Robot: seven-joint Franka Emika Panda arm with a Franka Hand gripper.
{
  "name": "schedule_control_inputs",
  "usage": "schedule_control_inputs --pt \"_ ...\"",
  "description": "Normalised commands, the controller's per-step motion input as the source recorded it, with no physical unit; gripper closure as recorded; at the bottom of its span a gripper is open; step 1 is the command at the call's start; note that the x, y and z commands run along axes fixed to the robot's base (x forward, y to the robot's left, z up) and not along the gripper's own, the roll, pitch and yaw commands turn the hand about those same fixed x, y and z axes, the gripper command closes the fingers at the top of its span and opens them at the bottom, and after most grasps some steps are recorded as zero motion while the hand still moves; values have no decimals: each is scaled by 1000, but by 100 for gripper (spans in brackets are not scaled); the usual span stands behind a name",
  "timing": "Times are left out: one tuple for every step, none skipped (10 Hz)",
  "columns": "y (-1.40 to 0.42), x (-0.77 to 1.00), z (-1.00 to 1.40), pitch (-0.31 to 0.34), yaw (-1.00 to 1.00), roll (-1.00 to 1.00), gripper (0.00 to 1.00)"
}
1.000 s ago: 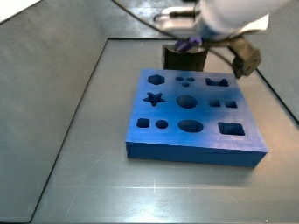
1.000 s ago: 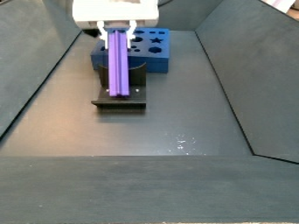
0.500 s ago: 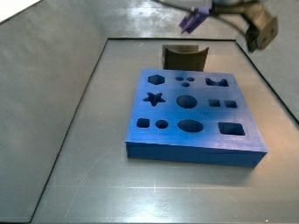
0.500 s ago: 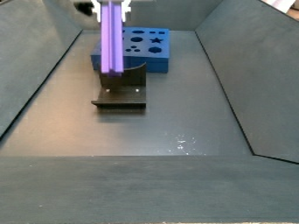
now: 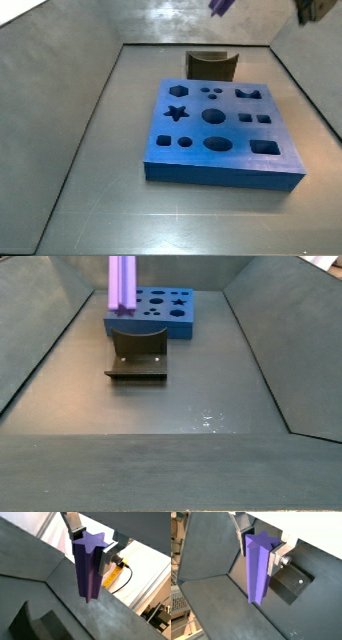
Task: Pick up the star object. Move up. Place the star object on the fixture. Regrasp the star object. Move to above the board. Insert the star object.
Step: Move to above the board.
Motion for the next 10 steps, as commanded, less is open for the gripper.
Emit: schedule_control_inputs --pt "-12 32 1000 107 75 -35 100" --pt "-18 35 1000 104 81 -32 100" --pt "-19 37 997 107 84 -35 100" --pt "-20 36 834 107 87 -34 100" --pt "-20 26 618 108 91 -35 100" --pt "-20 25 457 105 95 -42 100" --pt "-19 19 301 103 98 -47 100" --pt "-1000 -687 134 -2 -84 -1000 100" --pt "-1000 -690 125 -15 -84 -1000 100" --pt "-1000 -737 143 -28 -80 -1000 100"
